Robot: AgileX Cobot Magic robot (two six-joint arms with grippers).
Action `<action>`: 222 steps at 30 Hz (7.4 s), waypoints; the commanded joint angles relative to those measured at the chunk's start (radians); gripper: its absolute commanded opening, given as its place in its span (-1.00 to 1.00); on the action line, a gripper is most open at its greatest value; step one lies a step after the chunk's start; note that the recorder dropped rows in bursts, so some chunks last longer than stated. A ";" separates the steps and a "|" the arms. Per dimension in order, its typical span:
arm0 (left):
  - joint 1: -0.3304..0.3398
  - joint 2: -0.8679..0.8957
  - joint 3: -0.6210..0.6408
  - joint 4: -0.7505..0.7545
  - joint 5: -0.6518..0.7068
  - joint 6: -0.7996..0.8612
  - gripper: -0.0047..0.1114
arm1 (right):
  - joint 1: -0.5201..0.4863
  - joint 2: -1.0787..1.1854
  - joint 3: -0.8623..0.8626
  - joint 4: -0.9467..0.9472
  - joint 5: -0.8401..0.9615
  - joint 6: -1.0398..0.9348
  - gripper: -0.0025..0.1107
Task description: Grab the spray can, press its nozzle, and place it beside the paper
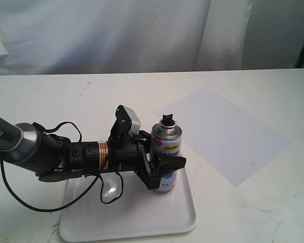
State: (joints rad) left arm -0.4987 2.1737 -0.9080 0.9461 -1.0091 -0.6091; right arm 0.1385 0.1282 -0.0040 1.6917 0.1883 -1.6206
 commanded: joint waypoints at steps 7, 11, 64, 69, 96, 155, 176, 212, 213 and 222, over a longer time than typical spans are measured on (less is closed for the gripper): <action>0.000 -0.008 -0.009 -0.054 -0.057 -0.007 -0.43 | 0.004 0.003 0.004 0.000 0.005 0.002 -0.96; 0.000 -0.007 -0.009 0.003 -0.046 0.012 -0.43 | 0.004 0.003 0.004 0.000 0.005 0.002 -0.96; 0.081 -0.074 -0.002 0.142 -0.075 -0.023 0.53 | 0.004 0.003 0.004 0.000 0.003 0.019 -0.96; 0.081 -0.164 -0.002 0.199 0.035 -0.056 0.53 | 0.004 0.003 0.004 0.000 0.001 0.019 -0.96; 0.081 -0.694 0.021 0.798 0.290 -0.946 -0.81 | 0.004 0.003 0.004 0.000 0.001 0.019 -0.96; 0.552 -1.710 0.628 0.798 0.787 -1.039 -0.92 | 0.006 0.003 0.004 0.028 0.001 0.019 -0.96; 0.552 -1.960 0.752 -0.841 1.050 0.202 -0.91 | 0.006 0.003 0.004 0.028 0.001 0.019 -0.96; 0.506 -2.174 0.908 -0.887 1.294 0.506 -0.92 | 0.006 0.003 0.004 0.028 0.001 0.019 -0.96; 0.506 -2.174 0.908 -0.887 1.294 0.506 -0.92 | 0.006 0.003 0.004 0.028 0.001 0.019 -0.96; 0.506 -2.174 0.908 -0.885 1.294 0.508 -0.92 | 0.006 0.003 0.004 0.024 -0.001 0.019 -0.96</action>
State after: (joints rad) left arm 0.0125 0.0050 -0.0048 0.0581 0.2912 -0.1091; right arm 0.1385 0.1282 -0.0040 1.7170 0.1883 -1.6011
